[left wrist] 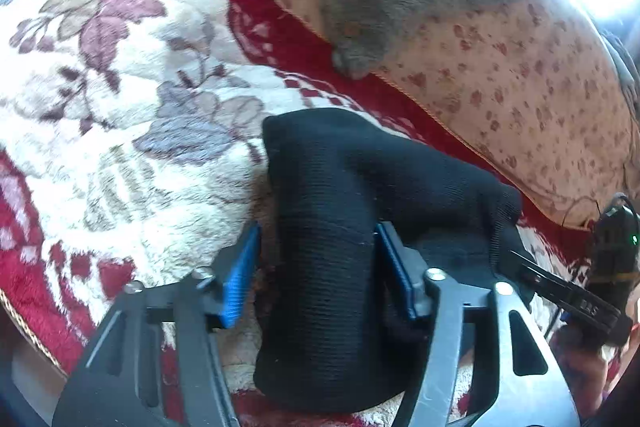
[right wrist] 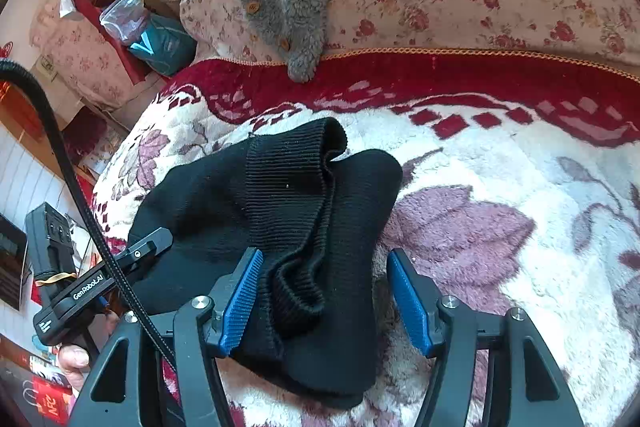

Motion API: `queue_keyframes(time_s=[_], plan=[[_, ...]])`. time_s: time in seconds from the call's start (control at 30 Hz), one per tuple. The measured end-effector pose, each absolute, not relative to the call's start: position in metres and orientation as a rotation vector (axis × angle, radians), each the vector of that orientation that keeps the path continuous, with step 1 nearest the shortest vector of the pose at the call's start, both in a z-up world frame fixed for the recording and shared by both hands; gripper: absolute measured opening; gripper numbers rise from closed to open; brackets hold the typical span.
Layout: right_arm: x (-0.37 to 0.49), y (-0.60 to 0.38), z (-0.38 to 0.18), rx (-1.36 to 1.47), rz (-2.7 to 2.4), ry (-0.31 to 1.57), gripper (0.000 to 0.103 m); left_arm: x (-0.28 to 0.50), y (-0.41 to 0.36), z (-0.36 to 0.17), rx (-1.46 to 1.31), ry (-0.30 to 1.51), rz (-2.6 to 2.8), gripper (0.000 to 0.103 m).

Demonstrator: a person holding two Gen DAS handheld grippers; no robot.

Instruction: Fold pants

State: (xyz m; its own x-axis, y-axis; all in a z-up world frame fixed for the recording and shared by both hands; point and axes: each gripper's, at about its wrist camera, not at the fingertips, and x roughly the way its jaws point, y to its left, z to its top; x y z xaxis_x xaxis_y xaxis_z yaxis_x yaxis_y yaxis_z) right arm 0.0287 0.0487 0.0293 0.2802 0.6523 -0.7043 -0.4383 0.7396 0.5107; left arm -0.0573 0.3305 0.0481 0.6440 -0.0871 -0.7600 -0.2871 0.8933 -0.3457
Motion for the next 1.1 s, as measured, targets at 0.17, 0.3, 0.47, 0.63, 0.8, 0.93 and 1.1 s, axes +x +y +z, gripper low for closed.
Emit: queue_keyframes(time_s=[0.17,0.3,0.47,0.63,0.8,0.93,1.1], plan=[[0.015,0.043,0.049,0.182,0.715,0.987,0.061,-0.066,0.324,0.061,-0.429,0.872,0.191,0.061],[0.009,0.037,0.062,0.182,0.715,0.963,0.061,-0.075,0.314,0.078,-0.356,0.830,0.259,0.061],[0.004,0.036,0.070,0.177,0.718,0.963,0.061,-0.083,0.299,0.093,-0.290,0.790,0.279,0.061],[-0.009,0.036,0.079,0.146,0.725,0.935,0.061,-0.091,0.285,0.104,-0.260,0.756,0.282,0.061],[-0.022,0.035,0.091,0.109,0.741,0.897,0.061,-0.097,0.274,0.109,-0.243,0.739,0.290,0.061],[-0.032,0.037,0.096,0.073,0.749,0.876,0.061,-0.104,0.265,0.114,-0.227,0.722,0.300,0.061],[-0.043,0.040,0.097,0.052,0.771,0.870,0.061,-0.112,0.254,0.118,-0.185,0.703,0.324,0.061]])
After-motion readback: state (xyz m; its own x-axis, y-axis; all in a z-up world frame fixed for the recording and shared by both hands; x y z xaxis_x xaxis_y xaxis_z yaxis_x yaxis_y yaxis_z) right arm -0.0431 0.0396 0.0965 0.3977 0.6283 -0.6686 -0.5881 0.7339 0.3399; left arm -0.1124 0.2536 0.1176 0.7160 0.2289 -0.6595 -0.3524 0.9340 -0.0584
